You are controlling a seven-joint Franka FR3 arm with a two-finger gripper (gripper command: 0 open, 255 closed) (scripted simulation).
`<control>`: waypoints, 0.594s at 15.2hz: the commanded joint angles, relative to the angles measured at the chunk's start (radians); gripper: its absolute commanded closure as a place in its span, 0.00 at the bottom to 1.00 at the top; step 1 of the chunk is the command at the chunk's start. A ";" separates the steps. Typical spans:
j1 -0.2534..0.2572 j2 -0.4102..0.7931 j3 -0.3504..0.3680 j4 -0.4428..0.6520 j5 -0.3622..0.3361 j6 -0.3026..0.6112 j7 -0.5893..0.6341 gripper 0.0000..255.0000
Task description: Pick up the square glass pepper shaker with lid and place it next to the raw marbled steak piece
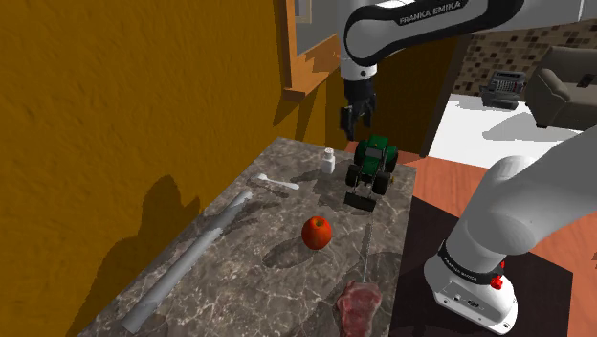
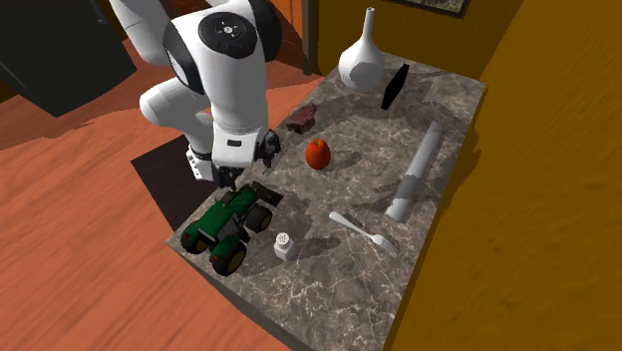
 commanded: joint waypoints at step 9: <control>0.010 0.396 -0.010 0.163 -0.007 0.200 -0.043 0.00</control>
